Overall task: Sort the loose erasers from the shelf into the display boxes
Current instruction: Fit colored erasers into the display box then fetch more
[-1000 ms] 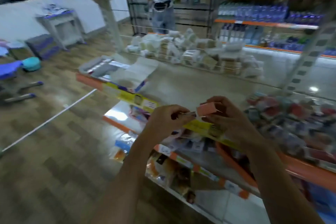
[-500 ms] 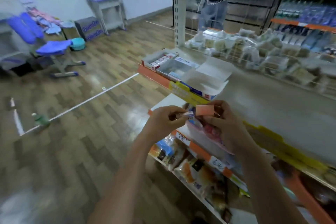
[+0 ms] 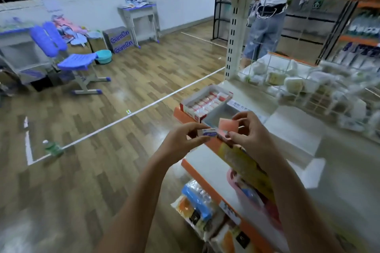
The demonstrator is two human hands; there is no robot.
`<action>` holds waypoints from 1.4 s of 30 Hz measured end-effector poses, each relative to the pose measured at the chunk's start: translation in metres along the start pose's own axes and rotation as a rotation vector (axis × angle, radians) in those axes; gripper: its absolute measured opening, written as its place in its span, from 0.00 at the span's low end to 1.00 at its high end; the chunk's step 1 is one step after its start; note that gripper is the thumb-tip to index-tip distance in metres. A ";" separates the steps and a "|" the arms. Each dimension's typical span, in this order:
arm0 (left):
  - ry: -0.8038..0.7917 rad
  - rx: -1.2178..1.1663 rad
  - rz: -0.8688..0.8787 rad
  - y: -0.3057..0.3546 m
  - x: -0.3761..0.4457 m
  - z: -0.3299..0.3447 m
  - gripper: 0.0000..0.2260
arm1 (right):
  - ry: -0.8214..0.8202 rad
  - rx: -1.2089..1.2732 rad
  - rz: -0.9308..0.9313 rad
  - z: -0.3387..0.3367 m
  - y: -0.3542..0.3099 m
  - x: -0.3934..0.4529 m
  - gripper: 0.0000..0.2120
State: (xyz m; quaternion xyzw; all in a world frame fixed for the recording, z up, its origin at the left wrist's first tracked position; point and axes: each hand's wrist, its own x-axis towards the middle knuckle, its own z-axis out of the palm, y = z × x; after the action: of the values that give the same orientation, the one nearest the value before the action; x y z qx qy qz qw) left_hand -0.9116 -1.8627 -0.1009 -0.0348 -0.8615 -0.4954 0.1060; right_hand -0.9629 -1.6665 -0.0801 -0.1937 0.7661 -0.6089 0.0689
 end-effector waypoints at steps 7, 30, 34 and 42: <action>-0.028 0.074 0.001 -0.028 0.077 -0.016 0.12 | -0.023 -0.328 -0.047 0.002 0.002 0.067 0.16; -0.552 0.032 0.283 -0.075 0.217 -0.024 0.14 | -0.018 -1.205 0.368 0.041 0.012 0.106 0.05; -0.582 0.085 0.379 -0.077 0.222 -0.022 0.12 | 0.062 -1.204 0.371 0.041 0.017 0.103 0.04; -0.576 0.025 0.331 -0.085 0.233 -0.030 0.11 | 0.109 -1.039 0.367 0.049 0.020 0.094 0.17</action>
State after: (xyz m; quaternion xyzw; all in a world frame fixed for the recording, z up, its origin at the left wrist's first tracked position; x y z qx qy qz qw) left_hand -1.1484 -1.9425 -0.1078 -0.3118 -0.8447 -0.4306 -0.0624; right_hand -1.0365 -1.7432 -0.0991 -0.0337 0.9894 -0.1380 0.0295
